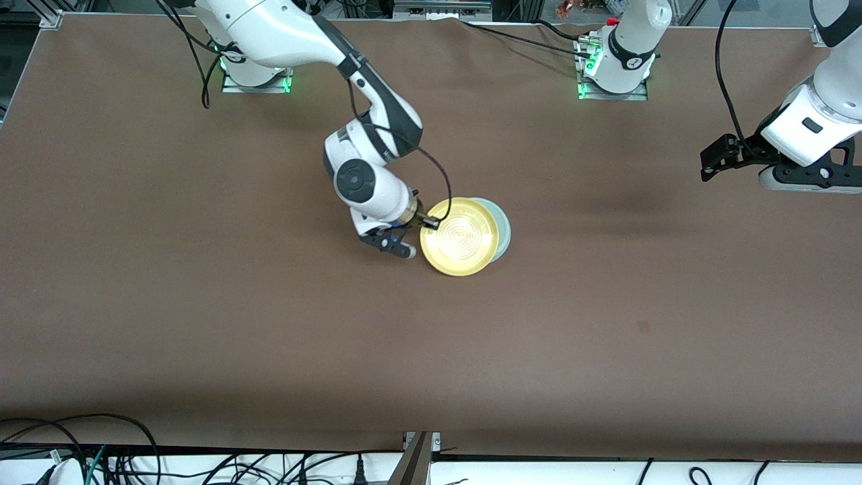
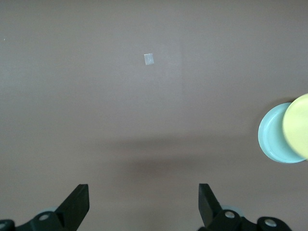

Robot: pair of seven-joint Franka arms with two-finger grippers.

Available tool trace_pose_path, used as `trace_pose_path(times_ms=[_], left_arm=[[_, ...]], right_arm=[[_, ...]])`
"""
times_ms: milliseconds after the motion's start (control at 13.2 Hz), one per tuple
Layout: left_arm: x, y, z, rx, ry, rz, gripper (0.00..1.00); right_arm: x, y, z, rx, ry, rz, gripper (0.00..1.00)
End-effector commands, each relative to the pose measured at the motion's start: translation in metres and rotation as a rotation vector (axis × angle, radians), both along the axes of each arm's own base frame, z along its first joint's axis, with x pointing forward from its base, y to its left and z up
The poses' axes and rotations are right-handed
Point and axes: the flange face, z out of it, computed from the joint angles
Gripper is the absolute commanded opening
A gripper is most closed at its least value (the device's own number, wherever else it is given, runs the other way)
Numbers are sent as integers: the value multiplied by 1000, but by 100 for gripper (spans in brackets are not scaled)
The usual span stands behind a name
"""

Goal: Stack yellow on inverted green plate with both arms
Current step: 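Carry the yellow plate with the right gripper onto the green plate, then open the right gripper to release the yellow plate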

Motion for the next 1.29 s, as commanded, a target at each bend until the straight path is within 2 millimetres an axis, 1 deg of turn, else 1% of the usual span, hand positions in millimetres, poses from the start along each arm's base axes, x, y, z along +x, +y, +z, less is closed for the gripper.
trace_pose_path(times_ms=[0,152,304,684,911,1063,1215], left_arm=[[1,-1,7,-13,-3,-11,100],[1,-4,6,-13,2,-14,100],[0,-5,6,-12,8,-14,100],[0,-9,6,-12,6,-19,100],[0,-9,6,-12,6,-19,100],[0,-9,6,-12,6,-19,100],[0,-9,7,-11,5,-19,100]], right_arm=[[-43,19,10,-7,5,9,0],[-62,26,8,8,-39,10,0],[-67,29,2,25,-80,-8,0],[-53,23,5,47,-129,-45,0],[-46,18,-4,43,-142,-60,0],[-45,17,-14,43,-151,-67,0],[-45,17,-15,41,-148,-67,0]])
